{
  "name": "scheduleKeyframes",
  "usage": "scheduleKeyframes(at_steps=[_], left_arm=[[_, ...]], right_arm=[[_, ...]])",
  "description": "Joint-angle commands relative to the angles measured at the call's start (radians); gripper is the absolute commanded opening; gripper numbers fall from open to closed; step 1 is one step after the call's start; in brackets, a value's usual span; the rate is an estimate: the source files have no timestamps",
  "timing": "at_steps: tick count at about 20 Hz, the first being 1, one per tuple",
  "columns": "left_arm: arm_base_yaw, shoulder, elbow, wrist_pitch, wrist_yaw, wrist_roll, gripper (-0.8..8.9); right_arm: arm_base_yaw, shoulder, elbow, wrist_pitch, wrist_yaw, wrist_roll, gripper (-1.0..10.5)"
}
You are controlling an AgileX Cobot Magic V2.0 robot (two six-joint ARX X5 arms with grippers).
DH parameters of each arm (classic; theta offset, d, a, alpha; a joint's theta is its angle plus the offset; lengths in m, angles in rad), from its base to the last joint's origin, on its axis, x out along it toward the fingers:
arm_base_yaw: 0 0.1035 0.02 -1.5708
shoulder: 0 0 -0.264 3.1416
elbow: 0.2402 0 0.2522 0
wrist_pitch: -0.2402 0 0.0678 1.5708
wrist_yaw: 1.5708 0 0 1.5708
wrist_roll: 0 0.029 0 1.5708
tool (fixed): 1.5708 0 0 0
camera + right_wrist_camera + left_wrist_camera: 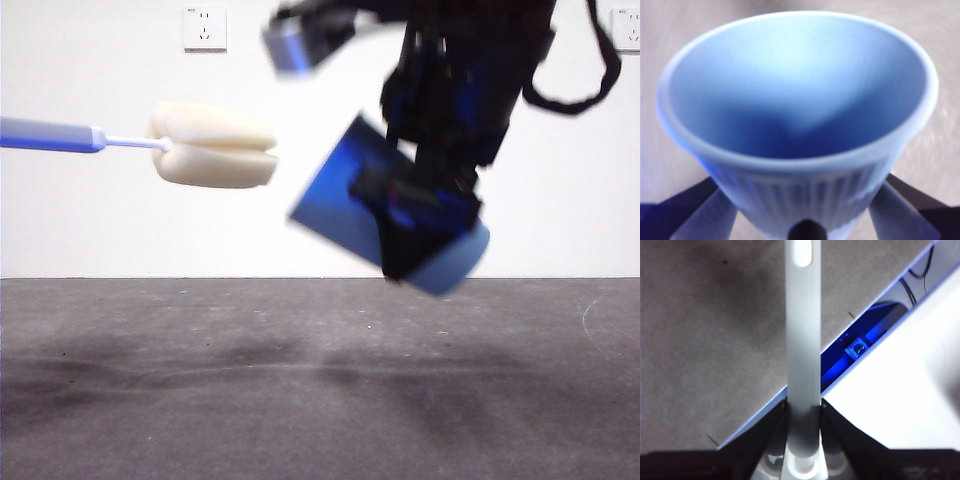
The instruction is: Pick up the cup brush,pick up the cup,insert the brush into the cup,clean the cup,put the cup brush back,put the cup back to the fixed position on the table
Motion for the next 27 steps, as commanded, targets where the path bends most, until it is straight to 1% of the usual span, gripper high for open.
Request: scheduleKeyframes(at_steps=[1, 5, 7, 9, 11, 13, 16, 18, 21, 27], left_arm=[[0.005, 0.0, -0.006, 0.126, -0.004, -0.153, -0.09], [0.005, 0.04, -0.013, 0.316, -0.051, -0.261, -0.09], [0.006, 0.077, -0.013, 0.382, -0.087, -0.306, -0.09], [0.019, 0.123, -0.013, 0.44, -0.105, -0.33, -0.09], [0.038, 0.173, -0.013, 0.488, -0.099, -0.348, -0.09], [0.057, 0.263, -0.013, 0.564, -0.091, -0.377, -0.09], [0.07, 0.406, -0.013, 0.676, -0.042, -0.432, -0.09], [0.069, 0.484, -0.013, 0.74, -0.039, -0.478, -0.09], [0.066, 0.573, -0.013, 0.768, -0.047, -0.507, -0.09], [0.067, 0.688, -0.013, 0.816, -0.107, -0.565, -0.09]], right_arm=[[0.001, -0.058, -0.004, 0.013, -0.002, 0.231, -0.1], [0.001, -0.163, -0.004, 0.017, -0.003, 0.368, -0.1], [0.001, -0.22, -0.004, 0.018, -0.003, 0.41, -0.1], [0.001, -0.281, -0.004, 0.019, -0.003, 0.449, -0.1], [0.001, -0.333, -0.004, 0.019, -0.003, 0.465, -0.1], [0.001, -0.406, -0.004, 0.018, -0.003, 0.481, -0.1], [0.001, -0.492, -0.004, 0.017, -0.003, 0.483, -0.1], [0.001, -0.526, -0.004, 0.014, -0.003, 0.483, -0.1], [0.001, -0.552, -0.004, -0.007, -0.003, 0.482, -0.1], [0.001, -0.553, -0.004, -0.021, -0.004, 0.482, -0.1]])
